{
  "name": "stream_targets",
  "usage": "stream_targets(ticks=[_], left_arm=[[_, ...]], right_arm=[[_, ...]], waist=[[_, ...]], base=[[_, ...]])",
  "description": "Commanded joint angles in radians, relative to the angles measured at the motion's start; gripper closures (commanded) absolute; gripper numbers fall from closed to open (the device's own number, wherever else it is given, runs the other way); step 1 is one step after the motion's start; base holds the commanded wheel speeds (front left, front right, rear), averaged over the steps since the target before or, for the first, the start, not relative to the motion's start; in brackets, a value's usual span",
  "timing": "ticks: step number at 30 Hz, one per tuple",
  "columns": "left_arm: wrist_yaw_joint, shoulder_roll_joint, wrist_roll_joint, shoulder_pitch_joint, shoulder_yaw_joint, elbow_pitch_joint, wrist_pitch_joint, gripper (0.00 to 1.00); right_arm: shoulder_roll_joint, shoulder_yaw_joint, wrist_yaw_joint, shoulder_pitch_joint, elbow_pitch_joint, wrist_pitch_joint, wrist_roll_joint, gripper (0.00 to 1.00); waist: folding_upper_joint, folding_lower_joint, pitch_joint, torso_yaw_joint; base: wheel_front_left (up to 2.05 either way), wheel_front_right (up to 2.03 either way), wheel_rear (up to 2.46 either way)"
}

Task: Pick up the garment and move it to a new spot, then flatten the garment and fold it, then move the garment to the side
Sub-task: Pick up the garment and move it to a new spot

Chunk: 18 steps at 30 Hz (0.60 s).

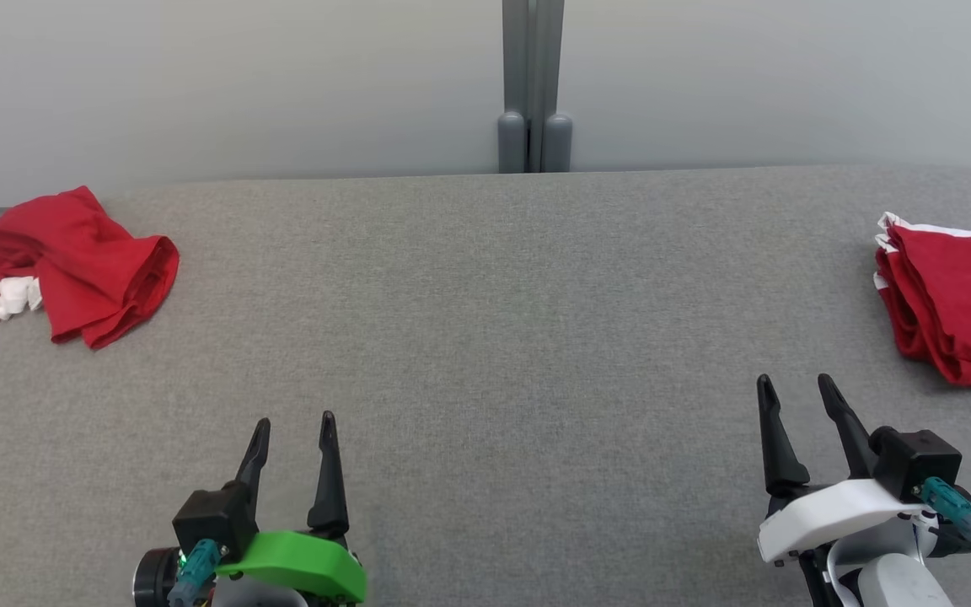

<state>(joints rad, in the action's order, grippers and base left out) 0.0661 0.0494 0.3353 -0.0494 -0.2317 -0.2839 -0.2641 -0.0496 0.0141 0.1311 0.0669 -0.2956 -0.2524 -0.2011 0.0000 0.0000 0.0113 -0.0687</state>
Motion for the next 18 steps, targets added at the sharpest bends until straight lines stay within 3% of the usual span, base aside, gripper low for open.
stream_targets(ticks=[1, 7, 18], left_arm=[[-0.001, 0.002, -0.001, 0.006, 0.000, -0.001, 0.000, 0.00], [-0.001, 0.003, -0.015, -0.014, -0.002, 0.003, 0.000, 0.00], [-0.005, 0.003, -0.022, -0.022, 0.019, 0.008, 0.000, 0.00]], right_arm=[[-0.002, 0.000, -0.001, -0.013, 0.007, -0.002, -0.007, 0.00], [-0.002, 0.008, -0.001, -0.019, 0.029, -0.006, -0.011, 0.00], [-0.002, -0.006, -0.001, 0.003, 0.037, -0.009, -0.010, 0.00]], waist=[[0.0000, 0.0000, -0.002, -0.026], [0.0000, 0.0000, -0.011, -0.144], [0.0000, 0.0000, -0.030, -0.449]], base=[[0.00, 0.00, 0.00], [0.00, 0.00, 0.00], [0.00, 0.00, 0.00]])
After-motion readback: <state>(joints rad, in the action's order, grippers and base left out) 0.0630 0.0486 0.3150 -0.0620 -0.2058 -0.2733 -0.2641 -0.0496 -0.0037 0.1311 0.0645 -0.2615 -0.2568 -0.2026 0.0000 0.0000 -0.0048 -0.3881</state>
